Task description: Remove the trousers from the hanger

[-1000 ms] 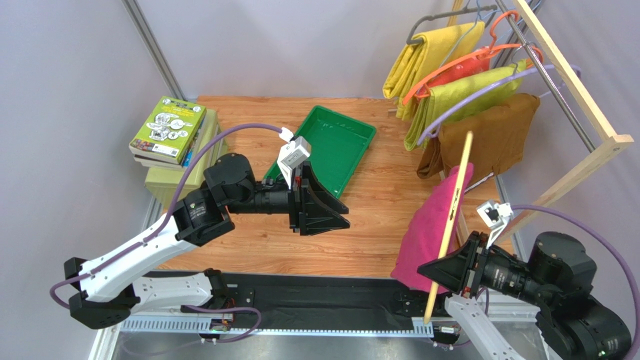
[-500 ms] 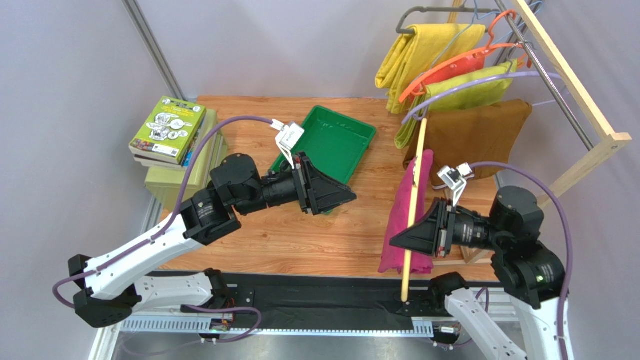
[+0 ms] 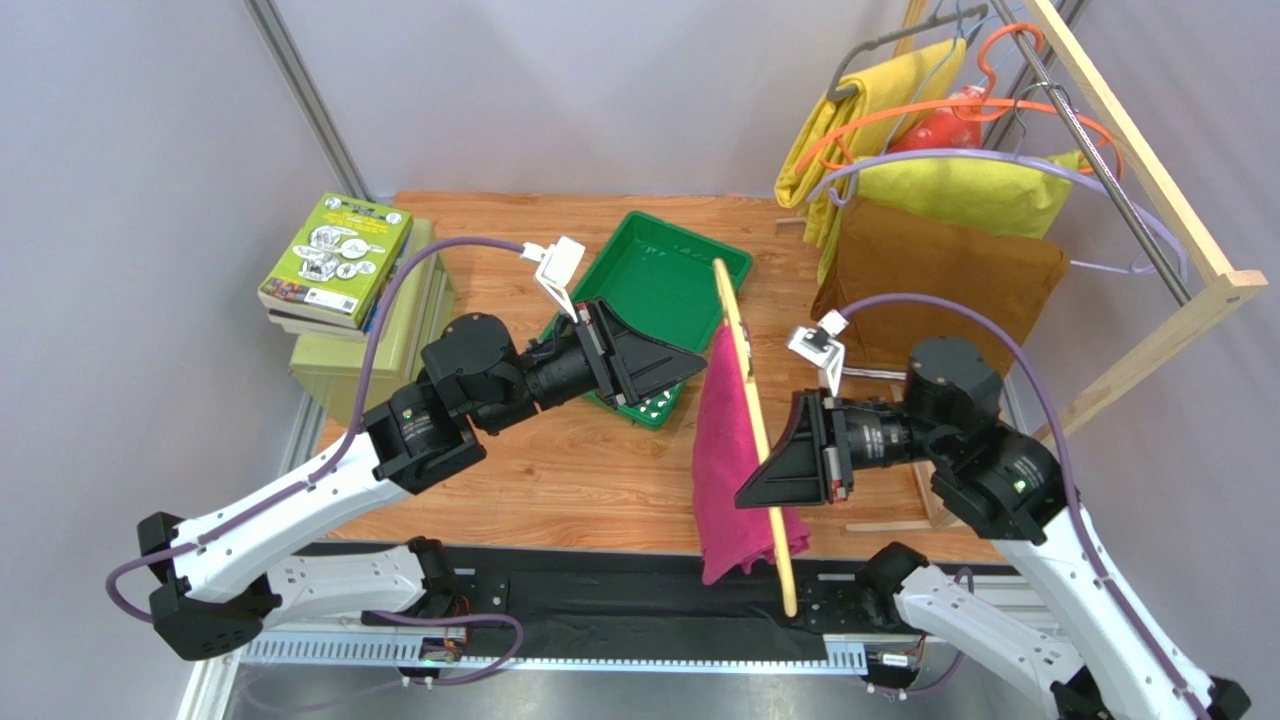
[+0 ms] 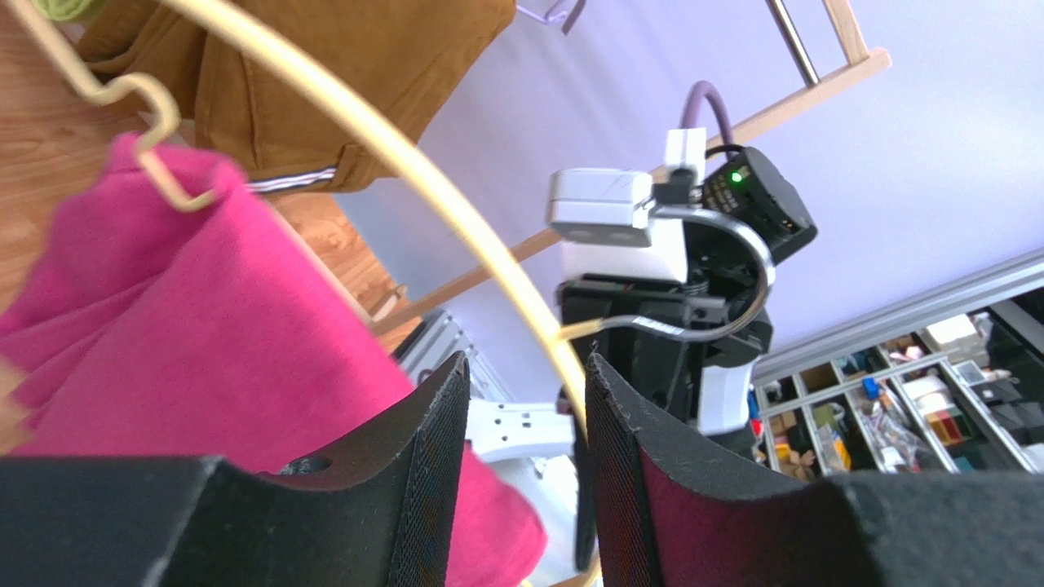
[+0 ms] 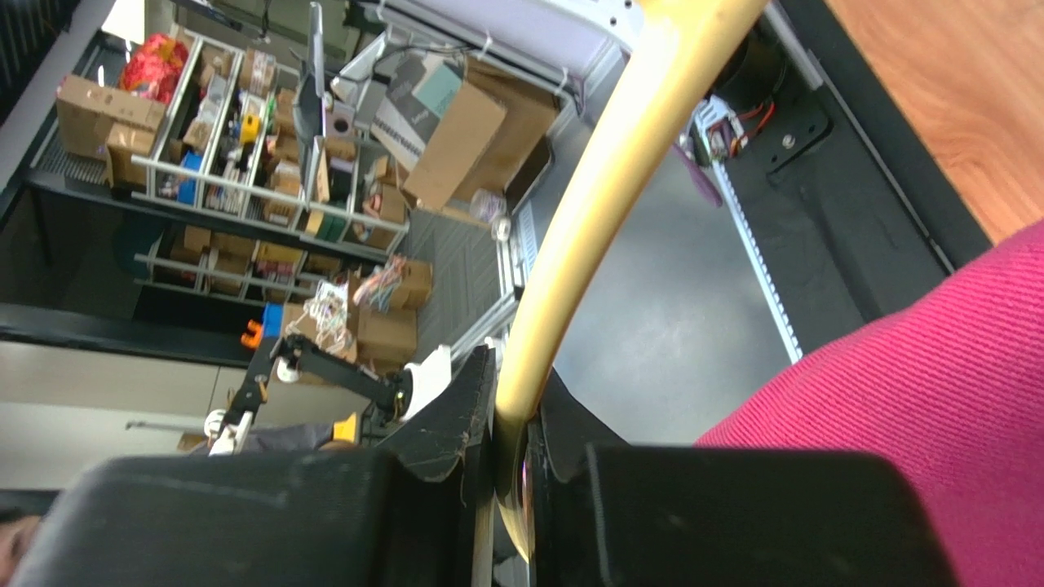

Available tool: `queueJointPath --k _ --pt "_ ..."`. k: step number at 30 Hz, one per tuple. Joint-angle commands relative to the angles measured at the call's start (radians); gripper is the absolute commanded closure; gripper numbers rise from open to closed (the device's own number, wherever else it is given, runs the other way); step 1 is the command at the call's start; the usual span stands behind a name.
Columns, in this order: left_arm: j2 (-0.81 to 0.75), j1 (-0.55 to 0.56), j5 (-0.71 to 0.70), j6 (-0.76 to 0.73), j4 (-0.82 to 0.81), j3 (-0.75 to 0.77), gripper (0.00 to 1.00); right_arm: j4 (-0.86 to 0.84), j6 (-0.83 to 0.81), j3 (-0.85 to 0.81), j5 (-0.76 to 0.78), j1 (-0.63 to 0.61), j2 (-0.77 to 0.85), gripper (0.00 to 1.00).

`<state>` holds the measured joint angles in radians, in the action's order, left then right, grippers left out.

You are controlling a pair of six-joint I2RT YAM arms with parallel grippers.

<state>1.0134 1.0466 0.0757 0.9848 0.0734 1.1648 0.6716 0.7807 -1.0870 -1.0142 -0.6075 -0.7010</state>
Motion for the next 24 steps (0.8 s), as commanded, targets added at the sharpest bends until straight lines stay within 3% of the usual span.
queueJointPath --k 1,11,19,24 --pt "-0.03 0.0 -0.023 0.051 -0.027 -0.013 0.54 -0.246 -0.049 -0.057 0.071 -0.101 -0.023 1.0" --pt "-0.114 0.0 -0.108 0.156 0.005 -0.091 0.53 -0.359 -0.054 -0.048 0.18 -0.265 -0.074 1.0" --pt "-0.078 0.0 -0.044 0.204 -0.093 -0.1 0.47 -0.389 -0.061 -0.045 0.219 -0.354 -0.121 1.0" --pt "-0.052 0.0 -0.017 0.212 -0.109 -0.09 0.49 -0.403 -0.07 -0.062 0.253 -0.42 -0.153 1.0"
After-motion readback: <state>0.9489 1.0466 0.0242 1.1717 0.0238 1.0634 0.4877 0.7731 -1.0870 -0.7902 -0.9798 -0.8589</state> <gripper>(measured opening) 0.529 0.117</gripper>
